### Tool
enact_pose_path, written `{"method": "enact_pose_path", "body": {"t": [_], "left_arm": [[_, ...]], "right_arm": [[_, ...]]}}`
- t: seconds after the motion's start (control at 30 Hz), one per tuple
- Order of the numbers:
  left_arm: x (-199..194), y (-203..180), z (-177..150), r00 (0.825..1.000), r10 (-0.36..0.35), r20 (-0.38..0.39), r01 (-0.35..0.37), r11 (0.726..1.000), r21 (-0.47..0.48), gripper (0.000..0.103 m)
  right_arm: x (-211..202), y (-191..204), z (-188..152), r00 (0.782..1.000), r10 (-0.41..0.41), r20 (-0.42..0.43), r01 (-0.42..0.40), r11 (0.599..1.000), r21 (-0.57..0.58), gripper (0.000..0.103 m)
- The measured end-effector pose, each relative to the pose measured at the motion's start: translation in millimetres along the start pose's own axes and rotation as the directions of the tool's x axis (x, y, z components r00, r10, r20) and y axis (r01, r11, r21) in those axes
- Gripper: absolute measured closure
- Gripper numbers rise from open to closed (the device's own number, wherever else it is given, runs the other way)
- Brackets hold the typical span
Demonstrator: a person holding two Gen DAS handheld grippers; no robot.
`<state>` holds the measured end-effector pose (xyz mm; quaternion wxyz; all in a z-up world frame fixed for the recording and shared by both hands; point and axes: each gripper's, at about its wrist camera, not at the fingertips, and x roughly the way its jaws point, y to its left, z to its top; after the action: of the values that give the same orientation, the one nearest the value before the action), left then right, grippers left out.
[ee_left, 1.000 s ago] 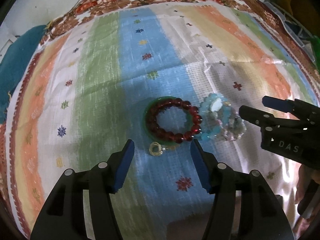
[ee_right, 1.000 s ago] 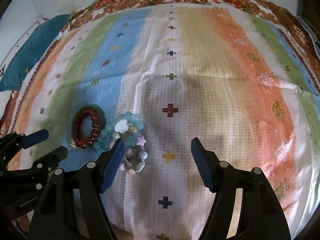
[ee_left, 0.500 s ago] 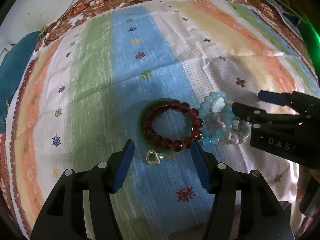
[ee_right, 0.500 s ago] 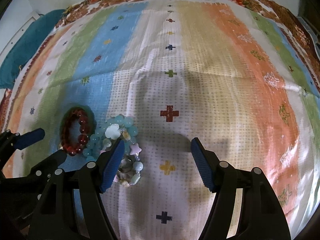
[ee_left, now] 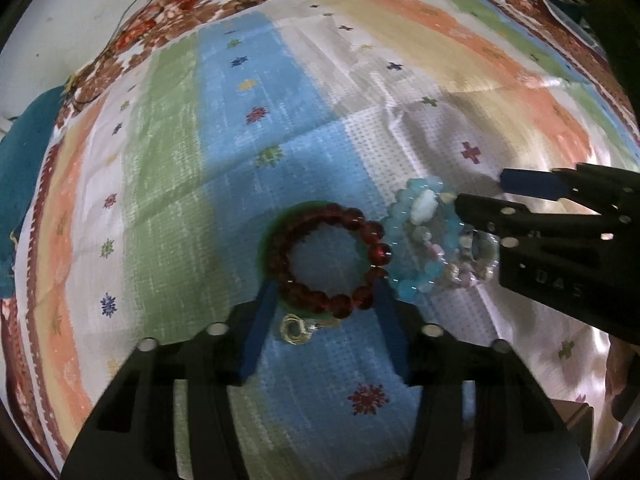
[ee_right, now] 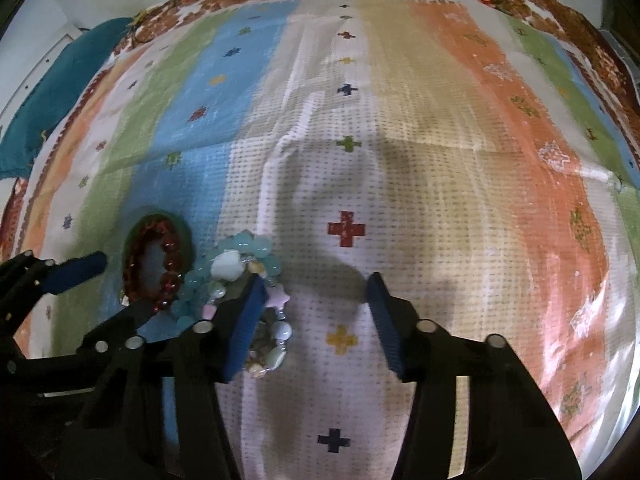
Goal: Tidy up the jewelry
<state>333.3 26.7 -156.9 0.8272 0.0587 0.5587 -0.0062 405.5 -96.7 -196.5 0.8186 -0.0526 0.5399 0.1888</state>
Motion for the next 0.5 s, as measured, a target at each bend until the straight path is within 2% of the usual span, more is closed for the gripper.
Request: {"method": "enact_pose_path", "body": {"t": [0.07,0.17,0.3,0.33,0.37,0.5], "left_arm": [[-0.2,-3.5,-1.1,1.0,-0.027,-0.007,0.027,1.0,-0.001,0.074],[0.5,-11.1,-1.7,1.0,-0.025,-0.013,0.025,0.999,0.034,0.083],[-0.2,-7.3,-2.1,0.999,-0.043,-0.006,0.043,0.999,0.011,0.084],[-0.6,-5.0,-2.4,0.999,-0.051,-0.002,0.051,0.999,-0.001,0.087],[0.1,-3.8,-2.3,0.999,-0.04,-0.004,0.04,0.999,-0.007,0.102],[3.6,1.6,-4.1,0.999,-0.045,-0.018,0.044,0.998,-0.035,0.103]], "right_arm": [[0.6,0.8,-0.6,0.999,0.035,-0.01,-0.035,0.999,0.006,0.072],[1.8,4.4,-1.6,0.998,0.064,-0.022,-0.064,0.998,0.003,0.083],[1.2,9.8,-2.7,0.998,0.06,-0.021,-0.06,0.998,-0.022,0.089],[1.0,10.9,-2.7,0.998,0.055,-0.02,-0.056,0.998,-0.027,0.089],[0.6,11.5,-2.6,0.998,0.054,-0.02,-0.054,0.998,-0.03,0.089],[-0.8,10.0,-2.5,0.998,0.058,-0.021,-0.059,0.998,-0.032,0.089]]}}
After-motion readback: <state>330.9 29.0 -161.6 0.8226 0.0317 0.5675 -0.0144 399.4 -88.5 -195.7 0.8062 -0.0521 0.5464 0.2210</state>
